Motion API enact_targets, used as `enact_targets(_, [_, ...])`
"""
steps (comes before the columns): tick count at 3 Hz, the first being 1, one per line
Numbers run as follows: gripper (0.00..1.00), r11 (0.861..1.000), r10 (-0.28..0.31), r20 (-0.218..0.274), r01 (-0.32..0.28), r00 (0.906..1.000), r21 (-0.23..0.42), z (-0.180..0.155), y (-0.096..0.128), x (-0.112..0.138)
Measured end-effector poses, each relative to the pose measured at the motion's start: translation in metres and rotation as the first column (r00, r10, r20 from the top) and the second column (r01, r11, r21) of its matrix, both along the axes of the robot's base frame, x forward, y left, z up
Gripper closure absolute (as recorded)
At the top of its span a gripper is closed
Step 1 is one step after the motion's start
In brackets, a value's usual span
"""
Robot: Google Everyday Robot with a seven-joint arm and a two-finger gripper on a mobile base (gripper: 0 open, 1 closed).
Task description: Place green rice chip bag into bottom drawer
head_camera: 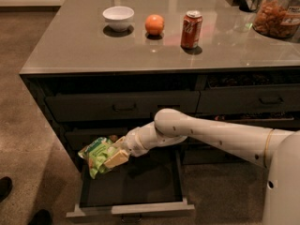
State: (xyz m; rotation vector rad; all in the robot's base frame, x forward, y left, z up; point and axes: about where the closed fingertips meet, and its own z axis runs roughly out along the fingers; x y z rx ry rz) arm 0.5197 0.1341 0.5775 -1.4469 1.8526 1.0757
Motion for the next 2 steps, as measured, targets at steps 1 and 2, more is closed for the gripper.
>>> enact_targets(1, [1.00, 1.000, 0.013, 0.014, -0.013, 0.9998, -0.002, 0.0081, 0.0025, -0.0047])
enact_targets(2, [1.00, 1.000, 0.015, 0.012, -0.014, 0.9998, -0.004, 0.0050, 0.0038, -0.0041])
